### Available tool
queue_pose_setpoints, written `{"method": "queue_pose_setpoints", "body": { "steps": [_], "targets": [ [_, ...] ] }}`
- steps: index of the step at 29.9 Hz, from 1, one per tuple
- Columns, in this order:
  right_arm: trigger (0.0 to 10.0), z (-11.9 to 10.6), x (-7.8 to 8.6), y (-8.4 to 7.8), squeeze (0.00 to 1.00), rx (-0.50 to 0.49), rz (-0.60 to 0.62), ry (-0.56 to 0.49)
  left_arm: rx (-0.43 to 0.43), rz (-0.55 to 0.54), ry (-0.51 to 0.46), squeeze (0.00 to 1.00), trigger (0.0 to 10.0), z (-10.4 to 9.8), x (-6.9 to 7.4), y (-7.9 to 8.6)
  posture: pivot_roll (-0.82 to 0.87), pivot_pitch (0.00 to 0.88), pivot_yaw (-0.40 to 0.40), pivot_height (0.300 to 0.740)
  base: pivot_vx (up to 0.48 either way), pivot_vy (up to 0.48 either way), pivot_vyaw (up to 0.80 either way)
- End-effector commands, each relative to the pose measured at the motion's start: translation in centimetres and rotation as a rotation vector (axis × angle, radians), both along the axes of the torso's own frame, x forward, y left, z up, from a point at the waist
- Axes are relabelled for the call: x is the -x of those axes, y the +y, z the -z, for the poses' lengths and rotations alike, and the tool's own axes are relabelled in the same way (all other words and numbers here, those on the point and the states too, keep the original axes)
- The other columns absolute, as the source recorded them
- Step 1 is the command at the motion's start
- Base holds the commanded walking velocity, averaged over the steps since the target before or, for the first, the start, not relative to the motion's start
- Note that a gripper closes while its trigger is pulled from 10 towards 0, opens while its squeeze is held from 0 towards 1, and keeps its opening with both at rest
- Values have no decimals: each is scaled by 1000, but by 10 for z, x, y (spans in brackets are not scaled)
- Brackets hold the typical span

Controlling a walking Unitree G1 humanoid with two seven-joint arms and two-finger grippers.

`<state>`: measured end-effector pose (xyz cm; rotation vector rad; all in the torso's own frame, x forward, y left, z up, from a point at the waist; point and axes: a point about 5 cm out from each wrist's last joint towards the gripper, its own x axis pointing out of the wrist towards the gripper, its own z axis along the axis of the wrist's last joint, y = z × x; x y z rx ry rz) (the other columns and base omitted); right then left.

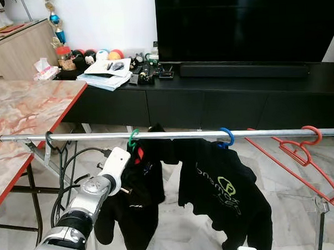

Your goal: Hang hanger

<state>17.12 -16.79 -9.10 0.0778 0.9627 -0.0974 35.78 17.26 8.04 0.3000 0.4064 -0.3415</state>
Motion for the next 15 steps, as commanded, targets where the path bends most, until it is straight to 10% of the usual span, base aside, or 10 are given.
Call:
{"method": "queue_pose_setpoints", "body": {
  "steps": [1,15],
  "targets": [
    [10000,2,3,2,0,-7,-2,18,-17,22,53,0,10000,5,2,-1,100,18,58,740,0,0,0],
    [10000,3,5,6,0,-12,-1,25,-82,78,141,0,10000,20,11,2,103,26,69,740,0,0,0]
  ]
}}
